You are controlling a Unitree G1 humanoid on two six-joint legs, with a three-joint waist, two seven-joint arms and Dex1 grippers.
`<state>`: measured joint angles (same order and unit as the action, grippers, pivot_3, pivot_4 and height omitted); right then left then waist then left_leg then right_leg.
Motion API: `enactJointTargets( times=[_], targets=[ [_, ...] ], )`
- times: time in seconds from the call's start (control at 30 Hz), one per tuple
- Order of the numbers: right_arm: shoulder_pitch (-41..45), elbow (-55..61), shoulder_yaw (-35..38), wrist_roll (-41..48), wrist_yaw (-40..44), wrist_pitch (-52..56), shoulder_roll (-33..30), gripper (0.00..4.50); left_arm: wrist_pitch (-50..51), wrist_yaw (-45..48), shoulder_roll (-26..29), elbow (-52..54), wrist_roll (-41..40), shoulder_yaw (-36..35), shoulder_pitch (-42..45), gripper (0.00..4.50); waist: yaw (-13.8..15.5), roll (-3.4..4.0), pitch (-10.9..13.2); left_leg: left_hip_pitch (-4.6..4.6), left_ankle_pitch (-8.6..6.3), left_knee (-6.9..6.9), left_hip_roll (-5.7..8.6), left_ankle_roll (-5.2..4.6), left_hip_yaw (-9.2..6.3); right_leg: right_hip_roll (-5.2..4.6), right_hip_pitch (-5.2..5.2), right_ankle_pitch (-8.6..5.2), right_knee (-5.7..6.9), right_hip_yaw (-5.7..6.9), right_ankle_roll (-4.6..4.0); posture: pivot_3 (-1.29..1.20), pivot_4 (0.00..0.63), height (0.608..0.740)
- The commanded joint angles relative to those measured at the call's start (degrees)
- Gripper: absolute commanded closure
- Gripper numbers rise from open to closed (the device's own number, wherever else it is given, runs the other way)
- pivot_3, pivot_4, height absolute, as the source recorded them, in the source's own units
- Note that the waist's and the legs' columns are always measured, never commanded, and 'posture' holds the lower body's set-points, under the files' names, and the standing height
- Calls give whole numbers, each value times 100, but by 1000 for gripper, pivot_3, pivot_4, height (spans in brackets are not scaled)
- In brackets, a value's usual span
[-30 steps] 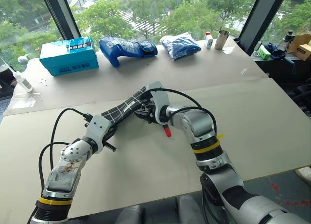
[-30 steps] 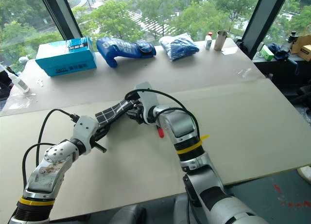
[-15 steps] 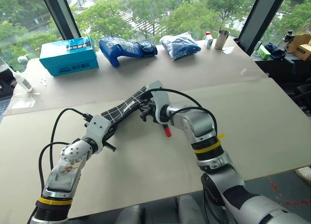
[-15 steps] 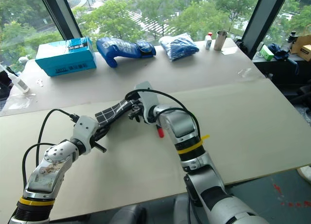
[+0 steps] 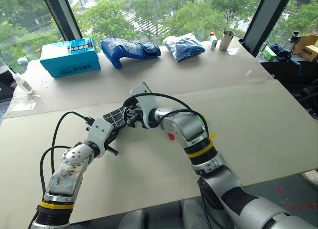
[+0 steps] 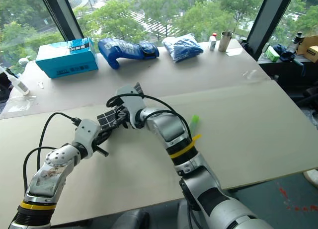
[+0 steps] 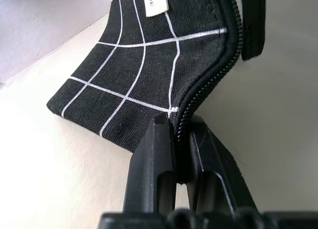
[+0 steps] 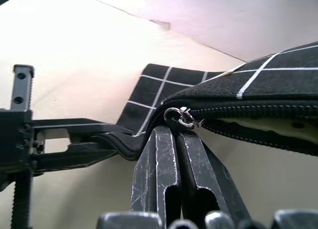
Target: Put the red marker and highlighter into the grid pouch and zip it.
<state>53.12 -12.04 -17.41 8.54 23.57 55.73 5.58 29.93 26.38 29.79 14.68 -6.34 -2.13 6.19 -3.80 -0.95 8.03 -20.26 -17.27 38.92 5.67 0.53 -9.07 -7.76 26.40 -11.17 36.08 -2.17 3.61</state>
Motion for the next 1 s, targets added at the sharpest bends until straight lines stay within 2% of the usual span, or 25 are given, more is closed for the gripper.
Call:
enactJointTargets(
  times=[0.03, 0.27, 0.43, 0.63, 0.8, 1.0],
  targets=[
    [206, -78, -118, 78, 94, -145, 353, 4475, -107, -50, -9, 179, 39, -30, 92, 4500, 1, 0, 0, 0, 0, 1, 0, 0, 0, 0, 0, 0, 0, 0, 0, 0, 150, 740],
    [261, -265, -380, -92, 411, -458, 29, 4475, -79, -64, -14, 240, 48, -52, 44, 4500, -25, 0, 0, 1, -3, 0, -18, 6, 0, 18, 2, 3, 0, 0, -5, 0, 150, 740],
    [409, -572, -97, -125, 518, -698, -309, 4475, -75, -58, -6, 257, 48, -46, 26, 4500, -4, 0, 0, 1, -4, 1, -19, 8, 0, 21, 1, 5, -2, 0, -8, 0, 150, 740],
    [571, -1058, 365, -234, 204, -862, -638, 4475, -72, -32, 9, 271, 34, -48, 1, 4500, -14, 0, 0, 1, -4, 0, -21, 8, 1, 23, 2, 6, -2, 1, -9, 0, 150, 740],
    [410, -815, 188, -295, 89, -702, -477, 4475, -86, -8, 19, 223, 39, -22, 46, 4500, -34, 0, 0, 1, -4, -2, -25, 8, 1, 27, 5, 6, -2, -1, -10, 0, 150, 740],
    [31, -283, -75, -177, 114, -315, 4, 4475, -71, -4, 21, 221, 38, -21, 75, 4500, -24, 0, 0, 0, -5, -1, -26, 9, 1, 27, 5, 6, -2, -2, -10, 0, 150, 740]
  ],
)
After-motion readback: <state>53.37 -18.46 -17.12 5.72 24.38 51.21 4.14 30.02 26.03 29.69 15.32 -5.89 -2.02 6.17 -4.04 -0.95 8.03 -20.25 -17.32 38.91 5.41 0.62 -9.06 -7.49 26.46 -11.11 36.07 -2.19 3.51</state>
